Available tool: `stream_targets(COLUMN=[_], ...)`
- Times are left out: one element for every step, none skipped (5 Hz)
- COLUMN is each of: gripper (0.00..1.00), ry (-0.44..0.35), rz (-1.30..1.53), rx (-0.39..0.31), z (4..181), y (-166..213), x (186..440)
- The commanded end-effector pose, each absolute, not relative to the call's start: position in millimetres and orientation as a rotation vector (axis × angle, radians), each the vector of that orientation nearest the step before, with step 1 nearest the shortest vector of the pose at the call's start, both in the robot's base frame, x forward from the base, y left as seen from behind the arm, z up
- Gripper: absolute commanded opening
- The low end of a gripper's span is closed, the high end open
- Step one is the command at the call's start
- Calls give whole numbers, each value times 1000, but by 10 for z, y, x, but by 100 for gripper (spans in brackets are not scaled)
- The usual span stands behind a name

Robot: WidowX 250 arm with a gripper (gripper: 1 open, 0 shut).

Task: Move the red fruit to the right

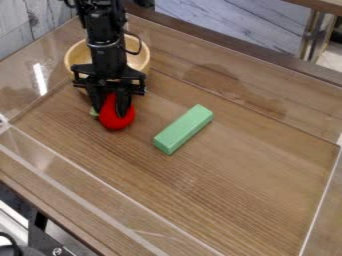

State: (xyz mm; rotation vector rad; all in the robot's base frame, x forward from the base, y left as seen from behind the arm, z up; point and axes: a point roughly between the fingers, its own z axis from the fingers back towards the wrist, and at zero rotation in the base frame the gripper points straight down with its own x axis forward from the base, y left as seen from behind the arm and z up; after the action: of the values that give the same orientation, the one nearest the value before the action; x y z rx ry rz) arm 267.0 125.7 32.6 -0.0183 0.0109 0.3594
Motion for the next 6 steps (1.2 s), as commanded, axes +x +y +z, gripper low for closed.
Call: stream_targets(gripper=[0,0,0,0,0,0], ry=[-90,-133,-175,-190,-190,-189], rz=[302,356,400,331,237,184], rx=[-13,-23,-41,-75,-85,-88], z=[676,942,1238,1389,1340,1256], y=[1152,1076,954,594,151,-317], x=[2822,2922,3034,3131,3245,3345])
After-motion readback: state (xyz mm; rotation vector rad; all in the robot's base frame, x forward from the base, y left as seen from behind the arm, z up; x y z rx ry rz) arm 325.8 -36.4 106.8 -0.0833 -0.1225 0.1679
